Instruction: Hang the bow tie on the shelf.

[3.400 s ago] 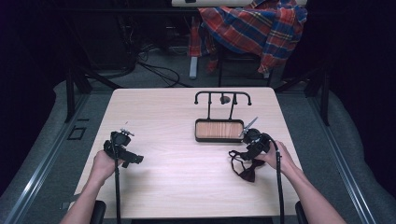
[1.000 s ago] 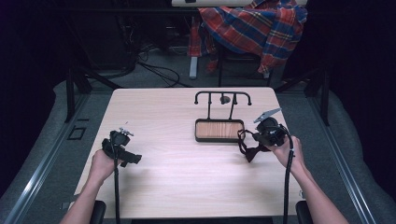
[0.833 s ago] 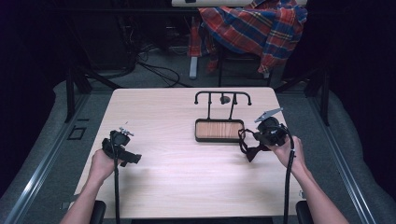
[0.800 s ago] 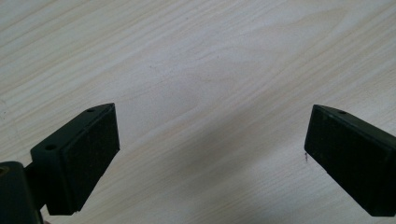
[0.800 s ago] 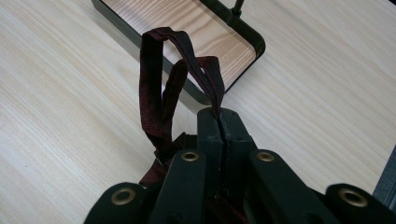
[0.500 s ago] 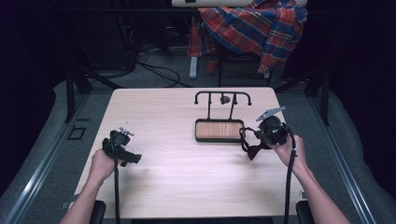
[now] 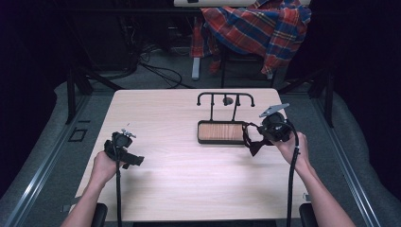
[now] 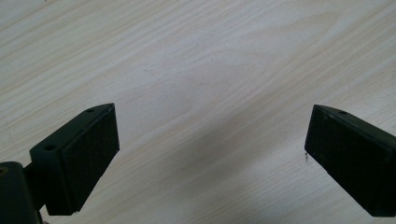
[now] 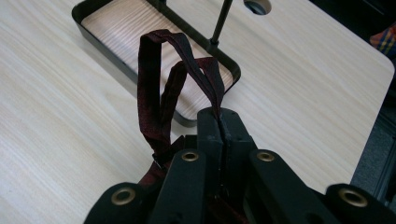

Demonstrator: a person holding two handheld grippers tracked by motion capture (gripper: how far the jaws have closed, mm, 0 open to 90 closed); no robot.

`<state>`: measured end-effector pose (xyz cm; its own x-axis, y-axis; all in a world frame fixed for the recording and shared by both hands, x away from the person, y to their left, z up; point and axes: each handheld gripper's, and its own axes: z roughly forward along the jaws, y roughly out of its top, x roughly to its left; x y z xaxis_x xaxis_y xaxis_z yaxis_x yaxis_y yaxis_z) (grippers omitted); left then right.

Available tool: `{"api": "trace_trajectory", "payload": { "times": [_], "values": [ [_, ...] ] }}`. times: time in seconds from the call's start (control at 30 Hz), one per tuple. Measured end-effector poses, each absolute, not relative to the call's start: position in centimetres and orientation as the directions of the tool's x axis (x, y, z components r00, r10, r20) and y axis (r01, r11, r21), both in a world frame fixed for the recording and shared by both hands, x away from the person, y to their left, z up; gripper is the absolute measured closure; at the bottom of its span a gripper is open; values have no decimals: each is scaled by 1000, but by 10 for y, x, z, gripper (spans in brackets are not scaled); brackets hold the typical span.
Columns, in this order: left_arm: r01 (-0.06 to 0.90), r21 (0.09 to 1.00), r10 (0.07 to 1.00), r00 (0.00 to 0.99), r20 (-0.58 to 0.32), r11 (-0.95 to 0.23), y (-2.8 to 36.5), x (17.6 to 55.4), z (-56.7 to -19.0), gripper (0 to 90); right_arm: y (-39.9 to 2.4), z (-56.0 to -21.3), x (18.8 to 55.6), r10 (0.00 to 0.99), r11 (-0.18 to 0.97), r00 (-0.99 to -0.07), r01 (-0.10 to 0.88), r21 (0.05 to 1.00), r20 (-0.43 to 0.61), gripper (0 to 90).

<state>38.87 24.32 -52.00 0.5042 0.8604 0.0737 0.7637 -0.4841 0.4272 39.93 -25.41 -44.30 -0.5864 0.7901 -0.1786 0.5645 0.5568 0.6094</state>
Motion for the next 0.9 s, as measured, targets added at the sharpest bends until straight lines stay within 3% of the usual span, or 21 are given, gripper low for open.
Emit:
{"api": "trace_trajectory", "payload": {
  "times": [0.9],
  "values": [
    [761, 430, 859, 508, 70, -486, 243, 388, -520, 31, -252, -421, 401, 807, 533, -550, 519, 669, -216, 884]
  ]
}}
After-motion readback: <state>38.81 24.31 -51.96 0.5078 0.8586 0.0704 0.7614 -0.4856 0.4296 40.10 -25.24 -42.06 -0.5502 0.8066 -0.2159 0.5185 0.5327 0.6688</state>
